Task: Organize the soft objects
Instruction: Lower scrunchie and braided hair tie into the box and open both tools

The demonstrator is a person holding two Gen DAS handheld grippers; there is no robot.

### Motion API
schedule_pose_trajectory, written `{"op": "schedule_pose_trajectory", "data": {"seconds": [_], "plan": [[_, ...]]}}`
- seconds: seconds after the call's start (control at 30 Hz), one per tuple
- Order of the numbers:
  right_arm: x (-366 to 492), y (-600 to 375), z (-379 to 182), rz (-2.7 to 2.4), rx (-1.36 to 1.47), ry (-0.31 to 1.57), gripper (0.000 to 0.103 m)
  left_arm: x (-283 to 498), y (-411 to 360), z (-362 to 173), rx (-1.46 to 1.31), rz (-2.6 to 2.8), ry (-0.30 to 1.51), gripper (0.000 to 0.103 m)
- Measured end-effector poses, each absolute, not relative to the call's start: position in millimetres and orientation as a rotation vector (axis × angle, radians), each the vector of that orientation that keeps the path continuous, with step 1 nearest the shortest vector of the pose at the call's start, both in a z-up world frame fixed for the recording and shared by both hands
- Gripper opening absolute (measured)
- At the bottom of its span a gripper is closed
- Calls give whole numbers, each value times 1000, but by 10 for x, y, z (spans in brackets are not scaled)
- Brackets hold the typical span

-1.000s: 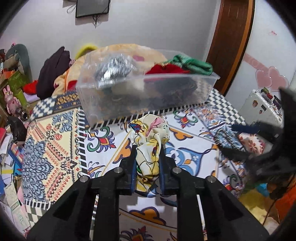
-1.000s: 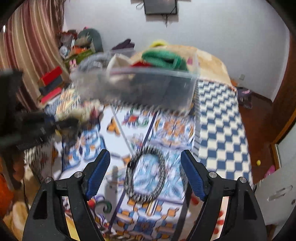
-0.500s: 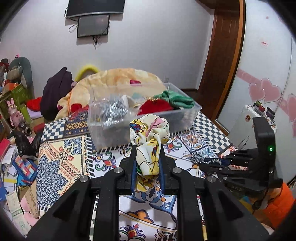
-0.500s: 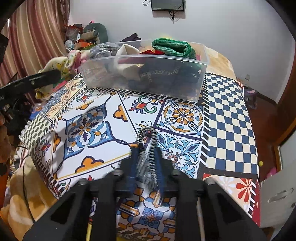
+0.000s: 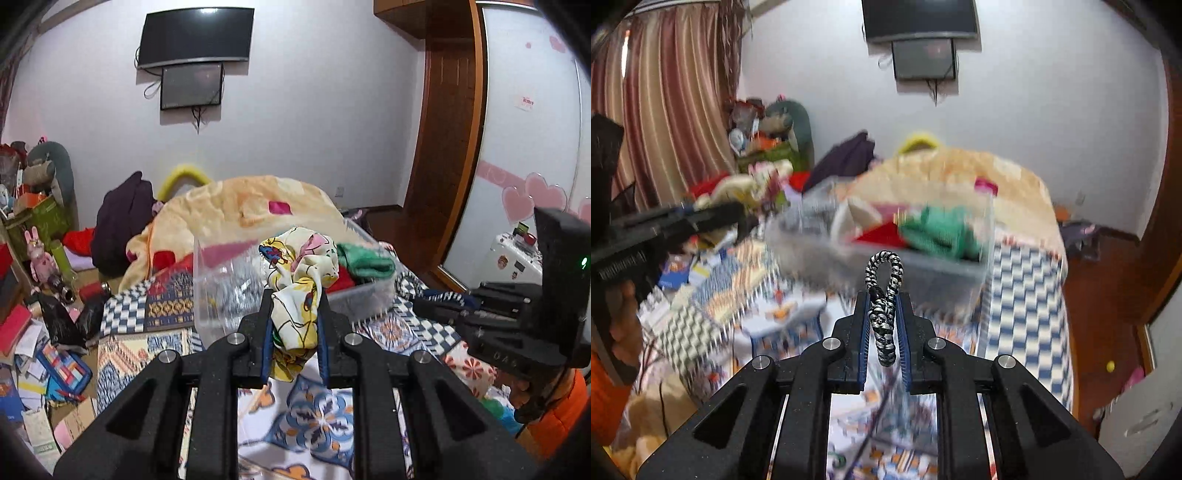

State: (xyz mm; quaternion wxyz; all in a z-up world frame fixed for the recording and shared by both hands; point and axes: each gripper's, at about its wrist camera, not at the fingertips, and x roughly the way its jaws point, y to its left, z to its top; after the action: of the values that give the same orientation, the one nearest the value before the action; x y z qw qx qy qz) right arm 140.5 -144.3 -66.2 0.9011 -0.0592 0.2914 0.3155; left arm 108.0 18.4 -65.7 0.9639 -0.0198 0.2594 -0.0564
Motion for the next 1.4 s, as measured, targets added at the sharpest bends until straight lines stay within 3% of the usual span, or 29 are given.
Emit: {"op": "schedule_pose_trajectory", "data": {"seconds": [0.4, 1.13, 1.2, 1.27, 1.4], "plan": [[1845, -1156, -422, 655, -103, 518, 13, 1519, 236, -580, -30, -64, 514, 19], [2302, -759, -856, 636, -180, 697, 14, 2266, 306, -1104, -56, -36, 690, 19], [2297, -745, -876, 636, -190, 707, 17, 2305, 312, -1137, -65, -51, 715, 19], [2297, -741, -880, 635, -197, 709, 28, 2334, 308, -1163, -69, -58, 728, 24], [2270, -732, -855, 637, -232, 709, 33, 2348, 306, -1178, -70, -77, 746, 30]]}}
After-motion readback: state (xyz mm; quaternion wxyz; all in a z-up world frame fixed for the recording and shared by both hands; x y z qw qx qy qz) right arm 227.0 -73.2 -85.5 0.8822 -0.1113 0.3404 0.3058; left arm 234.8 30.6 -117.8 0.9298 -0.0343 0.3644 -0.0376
